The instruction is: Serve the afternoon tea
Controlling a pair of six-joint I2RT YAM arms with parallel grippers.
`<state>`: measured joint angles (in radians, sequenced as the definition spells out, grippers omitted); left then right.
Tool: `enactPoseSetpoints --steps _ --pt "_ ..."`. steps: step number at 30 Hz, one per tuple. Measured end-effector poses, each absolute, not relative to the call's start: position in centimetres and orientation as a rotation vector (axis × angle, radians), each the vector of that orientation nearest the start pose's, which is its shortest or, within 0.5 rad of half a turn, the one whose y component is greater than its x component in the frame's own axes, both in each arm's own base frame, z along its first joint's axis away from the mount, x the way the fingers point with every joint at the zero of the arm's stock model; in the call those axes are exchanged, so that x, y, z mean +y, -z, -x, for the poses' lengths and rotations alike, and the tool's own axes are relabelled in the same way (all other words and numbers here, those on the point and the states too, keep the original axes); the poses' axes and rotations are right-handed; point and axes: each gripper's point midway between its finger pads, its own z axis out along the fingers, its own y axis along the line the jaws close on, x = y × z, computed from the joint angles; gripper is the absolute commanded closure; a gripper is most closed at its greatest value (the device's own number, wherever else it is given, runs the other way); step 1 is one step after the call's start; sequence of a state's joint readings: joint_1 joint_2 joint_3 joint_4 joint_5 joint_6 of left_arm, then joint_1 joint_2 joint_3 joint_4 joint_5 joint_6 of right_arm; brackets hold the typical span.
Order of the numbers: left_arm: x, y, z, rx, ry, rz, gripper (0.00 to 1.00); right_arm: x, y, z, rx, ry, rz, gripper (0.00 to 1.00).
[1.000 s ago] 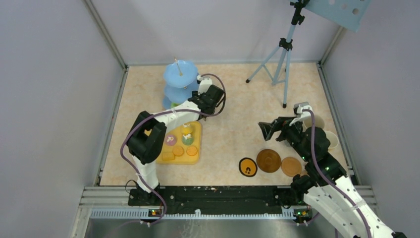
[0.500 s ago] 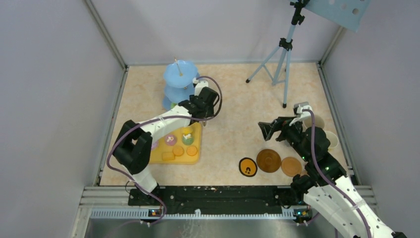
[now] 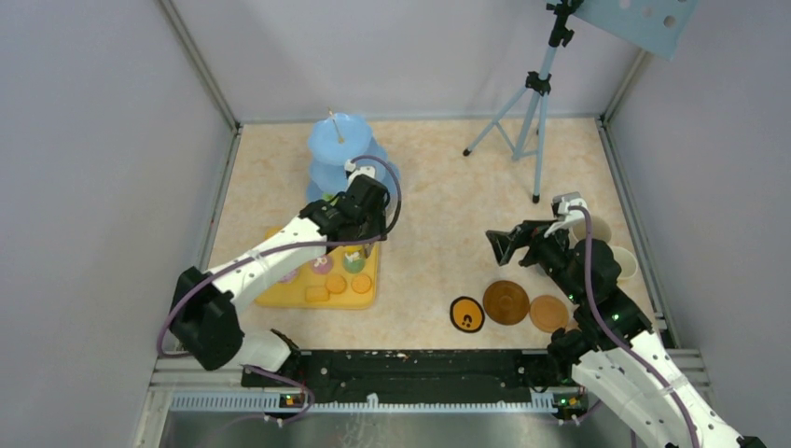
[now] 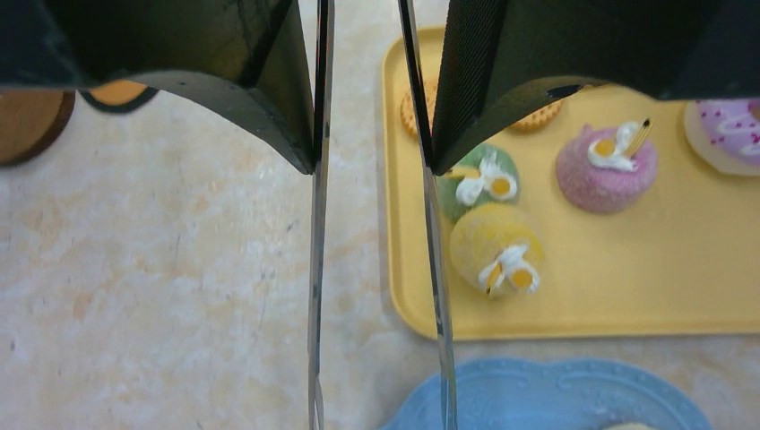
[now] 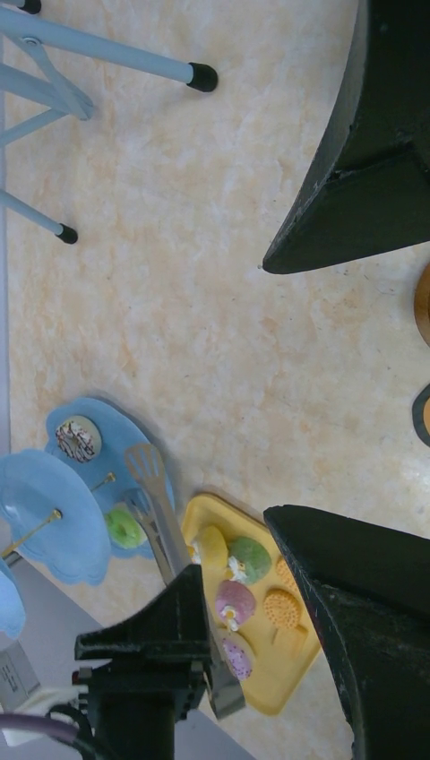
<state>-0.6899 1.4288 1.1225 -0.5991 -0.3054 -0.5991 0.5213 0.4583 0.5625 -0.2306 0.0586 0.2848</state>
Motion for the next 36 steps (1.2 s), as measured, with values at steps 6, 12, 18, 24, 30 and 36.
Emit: enactPoseSetpoints --steps 6,12,18,24,30,36 --pt "-18.1 -18.0 -25.2 2.421 0.272 -0.063 0.45 13.4 -24.5 -22.7 1.718 -0.559 0.167 0.02" --pt "-14.3 -23.0 -22.0 2.361 0.257 -0.039 0.43 13.8 -24.7 -22.6 1.710 -0.580 0.183 0.02" --pt "-8.2 -21.1 -20.5 2.513 -0.012 0.171 0.41 14.2 -24.9 -22.4 1.702 -0.605 0.198 0.02" --pt "-0.8 -21.2 -20.2 2.496 -0.165 0.543 0.39 14.3 -24.5 -22.2 1.707 -0.613 0.204 0.02" --pt "0.2 -20.8 -19.2 2.519 -0.166 0.662 0.38 14.3 -24.6 -22.1 1.703 -0.620 0.208 0.02" --pt "-0.9 -18.4 -18.1 2.601 -0.106 0.711 0.34 14.3 -24.9 -22.0 1.692 -0.622 0.206 0.02"
